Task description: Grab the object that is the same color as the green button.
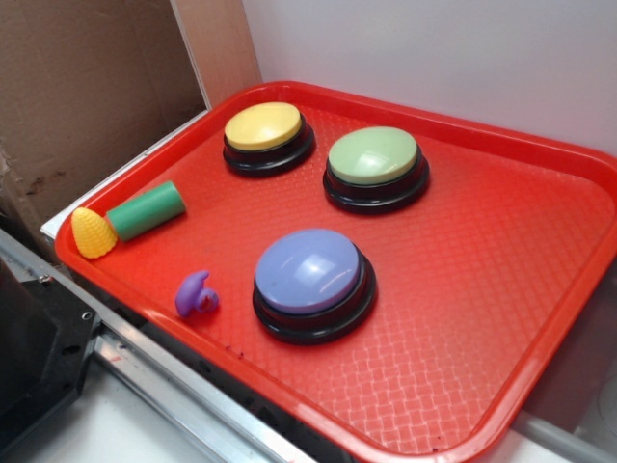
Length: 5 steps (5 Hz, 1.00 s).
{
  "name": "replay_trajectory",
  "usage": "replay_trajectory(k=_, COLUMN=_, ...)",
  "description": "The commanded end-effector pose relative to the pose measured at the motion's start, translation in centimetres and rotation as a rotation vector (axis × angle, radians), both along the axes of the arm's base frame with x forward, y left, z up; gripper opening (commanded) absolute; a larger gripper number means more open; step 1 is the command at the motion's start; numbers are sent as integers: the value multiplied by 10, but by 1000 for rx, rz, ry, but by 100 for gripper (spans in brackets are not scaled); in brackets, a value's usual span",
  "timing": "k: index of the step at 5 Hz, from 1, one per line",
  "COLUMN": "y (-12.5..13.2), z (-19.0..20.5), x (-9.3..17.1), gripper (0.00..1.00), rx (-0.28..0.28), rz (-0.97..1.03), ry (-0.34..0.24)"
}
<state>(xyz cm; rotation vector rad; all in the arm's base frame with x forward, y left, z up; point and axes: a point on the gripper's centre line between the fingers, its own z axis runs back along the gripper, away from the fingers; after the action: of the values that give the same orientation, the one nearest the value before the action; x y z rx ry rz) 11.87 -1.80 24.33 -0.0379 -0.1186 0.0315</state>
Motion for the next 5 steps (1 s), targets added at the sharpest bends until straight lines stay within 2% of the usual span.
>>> replay_trajectory(k=1, y=0, z=0, x=0, gripper=100, rx=0, rz=0, ry=0)
replay_trajectory(k=3, y=27, z=-46, x=20, gripper=100, rx=30, rz=-56, ry=-51)
replay_trajectory(k=4, y=44, z=-78, x=30, gripper=100, rx=-2, rz=-35, ry=-52)
replay_trajectory(k=5, y=58, z=-113, x=39, gripper=100, rx=1, rz=12, ry=-10)
